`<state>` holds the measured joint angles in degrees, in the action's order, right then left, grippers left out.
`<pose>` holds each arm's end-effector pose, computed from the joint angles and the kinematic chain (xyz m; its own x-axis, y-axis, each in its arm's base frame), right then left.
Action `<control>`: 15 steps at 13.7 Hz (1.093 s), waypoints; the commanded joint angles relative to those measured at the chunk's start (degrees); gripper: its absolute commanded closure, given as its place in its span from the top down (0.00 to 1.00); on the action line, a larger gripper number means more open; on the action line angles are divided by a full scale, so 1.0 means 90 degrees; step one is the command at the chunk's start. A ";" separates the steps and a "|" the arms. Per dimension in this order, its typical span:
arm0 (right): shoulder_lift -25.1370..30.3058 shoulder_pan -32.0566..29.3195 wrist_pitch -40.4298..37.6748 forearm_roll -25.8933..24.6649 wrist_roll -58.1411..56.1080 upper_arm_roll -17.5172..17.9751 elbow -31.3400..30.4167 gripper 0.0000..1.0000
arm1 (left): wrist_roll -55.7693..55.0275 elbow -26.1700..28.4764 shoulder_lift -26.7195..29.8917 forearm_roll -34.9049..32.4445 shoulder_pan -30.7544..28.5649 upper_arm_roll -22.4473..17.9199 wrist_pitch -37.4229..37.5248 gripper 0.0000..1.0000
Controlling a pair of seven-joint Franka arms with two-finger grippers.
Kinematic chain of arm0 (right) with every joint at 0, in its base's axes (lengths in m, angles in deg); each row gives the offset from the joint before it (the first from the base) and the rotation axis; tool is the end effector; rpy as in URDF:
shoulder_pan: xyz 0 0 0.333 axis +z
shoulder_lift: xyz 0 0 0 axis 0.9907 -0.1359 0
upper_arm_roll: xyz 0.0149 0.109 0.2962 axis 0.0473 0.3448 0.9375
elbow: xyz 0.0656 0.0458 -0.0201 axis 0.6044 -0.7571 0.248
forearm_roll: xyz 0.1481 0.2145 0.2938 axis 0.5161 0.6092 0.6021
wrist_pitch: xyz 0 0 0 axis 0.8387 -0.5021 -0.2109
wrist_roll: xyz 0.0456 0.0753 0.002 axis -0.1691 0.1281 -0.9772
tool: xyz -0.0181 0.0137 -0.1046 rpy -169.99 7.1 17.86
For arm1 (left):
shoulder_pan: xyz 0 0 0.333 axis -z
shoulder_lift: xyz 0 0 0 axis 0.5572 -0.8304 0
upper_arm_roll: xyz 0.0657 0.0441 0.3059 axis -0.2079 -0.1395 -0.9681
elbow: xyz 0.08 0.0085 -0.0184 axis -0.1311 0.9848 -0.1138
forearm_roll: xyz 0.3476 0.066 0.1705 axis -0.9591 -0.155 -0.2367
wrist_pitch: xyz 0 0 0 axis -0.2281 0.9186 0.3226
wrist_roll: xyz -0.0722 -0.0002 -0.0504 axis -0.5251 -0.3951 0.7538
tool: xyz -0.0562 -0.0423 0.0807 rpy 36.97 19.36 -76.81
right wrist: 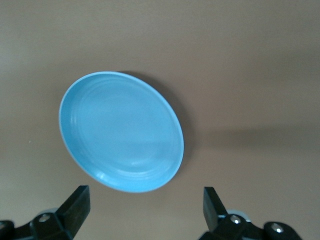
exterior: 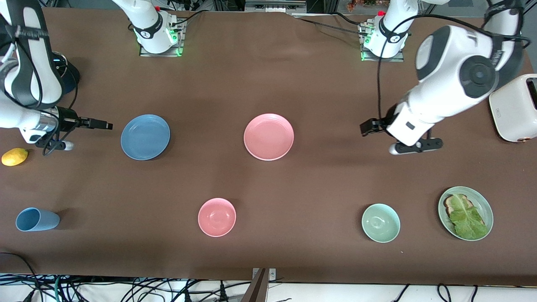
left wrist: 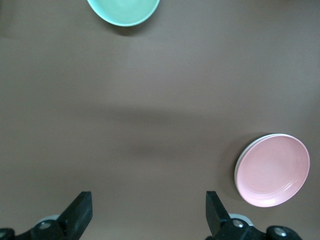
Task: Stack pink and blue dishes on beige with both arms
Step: 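Reach the right gripper to the blue plate while the left gripper withdraws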
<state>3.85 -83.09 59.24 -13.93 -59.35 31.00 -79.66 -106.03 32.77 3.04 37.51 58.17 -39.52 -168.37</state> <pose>0.5397 -0.1232 0.2850 0.9546 -0.1024 -0.2798 -0.1820 -0.9439 -0.2755 0.5918 -0.1505 0.4771 0.9812 0.1263 -0.1462 0.1428 -0.9838 0.1085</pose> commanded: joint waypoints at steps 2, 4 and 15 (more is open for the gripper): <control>-0.0955 -0.0271 0.0491 0.0978 -0.1123 -0.0007 0.0176 0.94 | 0.1281 -0.0570 -0.0094 -0.0240 -0.0863 0.0060 0.0794 1.00; -0.1250 -0.0281 0.0659 0.1476 -0.1418 -0.0007 0.0205 0.91 | 0.1645 -0.0726 -0.0074 -0.0639 -0.1138 0.0070 0.1009 1.00; -0.1827 -0.0242 0.0640 0.1615 -0.1527 0.0013 0.0528 0.00 | 0.2066 -0.0796 0.0520 -0.0797 -0.2340 0.0099 0.1234 1.00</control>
<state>-11.48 -84.96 65.49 -0.09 -71.92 30.92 -76.64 -88.34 25.63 5.31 31.48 37.55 -39.62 -158.40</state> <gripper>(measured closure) 0.894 0.000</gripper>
